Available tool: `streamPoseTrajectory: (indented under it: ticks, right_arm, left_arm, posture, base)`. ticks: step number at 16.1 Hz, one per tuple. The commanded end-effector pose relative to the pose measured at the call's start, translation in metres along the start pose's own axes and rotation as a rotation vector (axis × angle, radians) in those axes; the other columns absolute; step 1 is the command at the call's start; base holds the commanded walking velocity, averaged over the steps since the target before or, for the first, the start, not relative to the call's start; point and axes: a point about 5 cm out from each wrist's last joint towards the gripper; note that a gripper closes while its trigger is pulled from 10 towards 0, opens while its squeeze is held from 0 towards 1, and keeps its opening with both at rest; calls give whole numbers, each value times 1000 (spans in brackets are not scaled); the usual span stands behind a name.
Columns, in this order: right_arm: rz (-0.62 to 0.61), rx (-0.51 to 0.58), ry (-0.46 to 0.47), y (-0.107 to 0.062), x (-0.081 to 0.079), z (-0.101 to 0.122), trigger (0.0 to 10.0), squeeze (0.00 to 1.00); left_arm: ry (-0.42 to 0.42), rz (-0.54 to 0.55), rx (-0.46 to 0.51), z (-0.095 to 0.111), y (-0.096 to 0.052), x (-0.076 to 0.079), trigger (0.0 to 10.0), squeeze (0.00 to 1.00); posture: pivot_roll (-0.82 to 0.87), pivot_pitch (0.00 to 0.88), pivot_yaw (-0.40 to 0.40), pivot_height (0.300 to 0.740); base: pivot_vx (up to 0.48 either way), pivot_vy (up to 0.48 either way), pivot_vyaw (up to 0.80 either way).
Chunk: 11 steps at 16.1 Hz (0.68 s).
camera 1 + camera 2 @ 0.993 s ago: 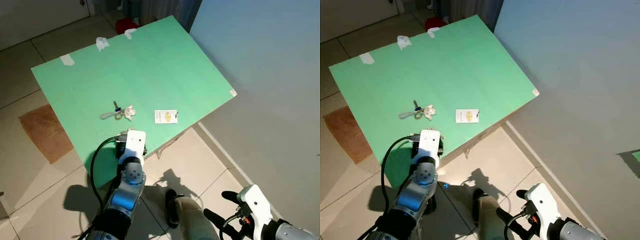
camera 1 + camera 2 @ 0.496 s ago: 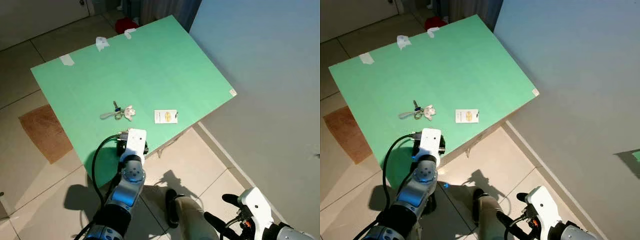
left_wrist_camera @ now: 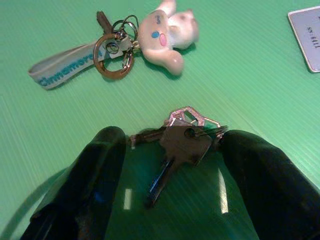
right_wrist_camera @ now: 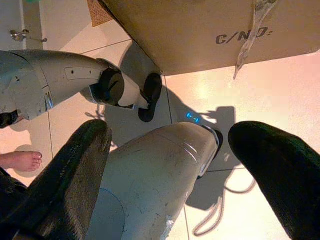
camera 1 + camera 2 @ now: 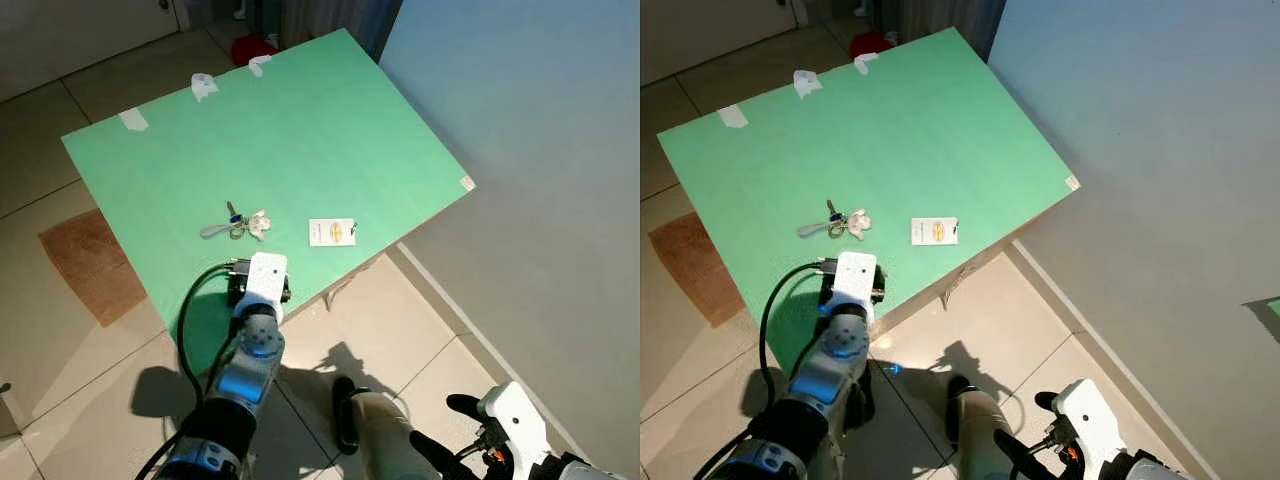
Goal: Hang keys on a hook
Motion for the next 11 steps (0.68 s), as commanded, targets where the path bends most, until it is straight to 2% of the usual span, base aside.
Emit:
streamPoseTrajectory:
  ticks: [1, 11]
  right_arm:
    - [-29, -27, 16, -9, 2, -7, 10000, 0]
    - [-38, -30, 31, -12, -3, -11, 10000, 0]
  left_arm:
    - [-3, -41, -37, -10, -4, 8, 10000, 0]
    - [6, -55, 11, -4, 7, 0, 10000, 0]
  posture:
    - [-413, 422, -148, 736]
    - [-425, 436, -143, 736]
  base:
    - [0, 0, 0]
    - [0, 0, 0]
Point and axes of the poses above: a point about 5 cm out from each wrist's last joint towards the gripper, its own y axis pointing out of the wrist towards the gripper, its own z axis along the axis of the wrist's last joint, x = y × z, and after that the axes turned 7 degrees about y, right-handed
